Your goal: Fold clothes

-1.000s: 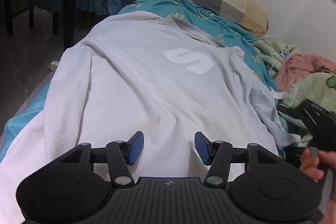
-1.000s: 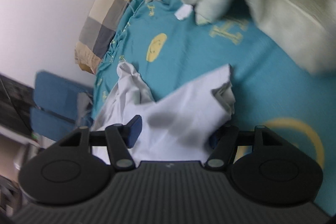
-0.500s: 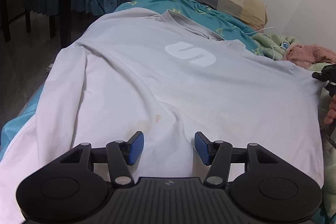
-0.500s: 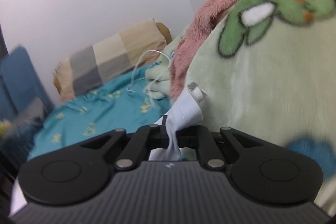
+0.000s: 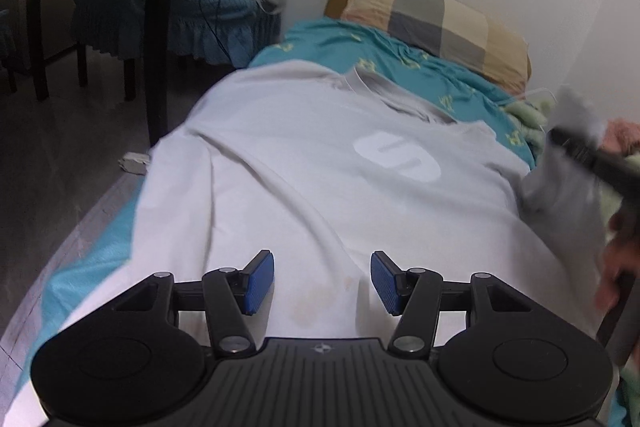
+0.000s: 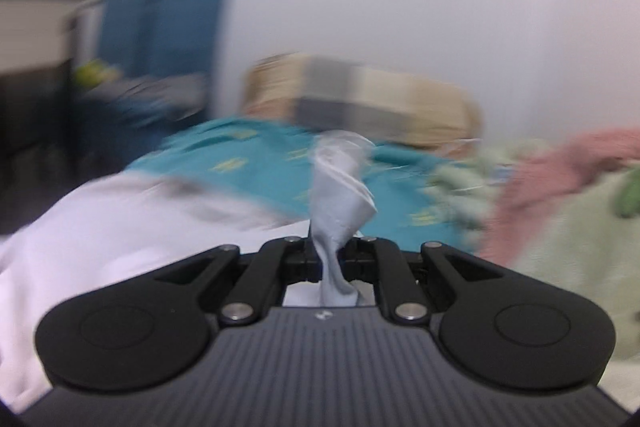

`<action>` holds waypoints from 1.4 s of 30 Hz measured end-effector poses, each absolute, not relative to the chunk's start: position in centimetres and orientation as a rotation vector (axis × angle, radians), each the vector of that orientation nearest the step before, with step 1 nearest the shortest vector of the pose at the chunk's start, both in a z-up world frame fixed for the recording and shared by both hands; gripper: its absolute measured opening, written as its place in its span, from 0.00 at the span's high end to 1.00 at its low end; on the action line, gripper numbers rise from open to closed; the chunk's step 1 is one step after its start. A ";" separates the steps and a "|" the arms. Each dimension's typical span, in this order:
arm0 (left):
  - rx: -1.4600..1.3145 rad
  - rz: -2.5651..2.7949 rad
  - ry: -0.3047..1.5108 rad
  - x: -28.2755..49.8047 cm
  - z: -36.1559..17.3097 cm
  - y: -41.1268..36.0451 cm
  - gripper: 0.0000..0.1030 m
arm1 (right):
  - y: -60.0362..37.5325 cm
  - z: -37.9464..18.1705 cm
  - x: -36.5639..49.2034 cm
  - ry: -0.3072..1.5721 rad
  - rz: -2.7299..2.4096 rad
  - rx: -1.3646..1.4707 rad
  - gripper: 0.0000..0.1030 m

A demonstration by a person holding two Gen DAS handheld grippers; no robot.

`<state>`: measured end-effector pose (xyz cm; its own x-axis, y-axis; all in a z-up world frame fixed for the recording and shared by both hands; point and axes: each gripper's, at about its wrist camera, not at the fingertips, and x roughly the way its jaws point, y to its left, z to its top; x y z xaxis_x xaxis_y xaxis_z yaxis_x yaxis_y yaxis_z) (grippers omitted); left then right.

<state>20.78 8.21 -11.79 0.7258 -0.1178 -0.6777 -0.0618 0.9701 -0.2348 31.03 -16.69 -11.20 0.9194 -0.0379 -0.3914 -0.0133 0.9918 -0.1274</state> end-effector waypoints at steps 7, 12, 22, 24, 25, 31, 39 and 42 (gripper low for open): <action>-0.268 -0.045 0.746 20.7 -11.2 8.7 0.45 | -14.0 -14.3 29.1 0.656 0.174 0.038 0.45; -0.237 -0.107 0.740 20.2 -11.1 7.6 0.45 | -16.9 -10.8 23.2 0.755 0.147 0.245 0.42; -0.022 -0.255 0.665 18.0 -10.4 3.1 0.45 | -22.5 -6.9 16.8 0.708 -0.037 0.483 0.41; 0.093 -0.286 0.648 18.4 -10.6 1.2 0.46 | -23.2 -6.4 17.1 0.675 -0.048 0.489 0.41; 0.151 -0.307 0.638 18.8 -10.6 0.1 0.46 | -23.6 -6.3 17.4 0.666 -0.047 0.496 0.41; 0.378 -0.434 0.631 23.9 -11.9 -6.4 0.56 | -26.9 -7.6 17.8 0.652 -0.054 0.575 0.41; 0.420 -0.635 0.752 30.2 -14.9 -11.4 0.60 | -30.8 -10.0 18.6 0.681 -0.078 0.772 0.39; 0.421 -0.642 0.774 31.0 -15.6 -11.8 0.82 | -31.1 -10.4 18.6 0.695 -0.077 0.804 0.39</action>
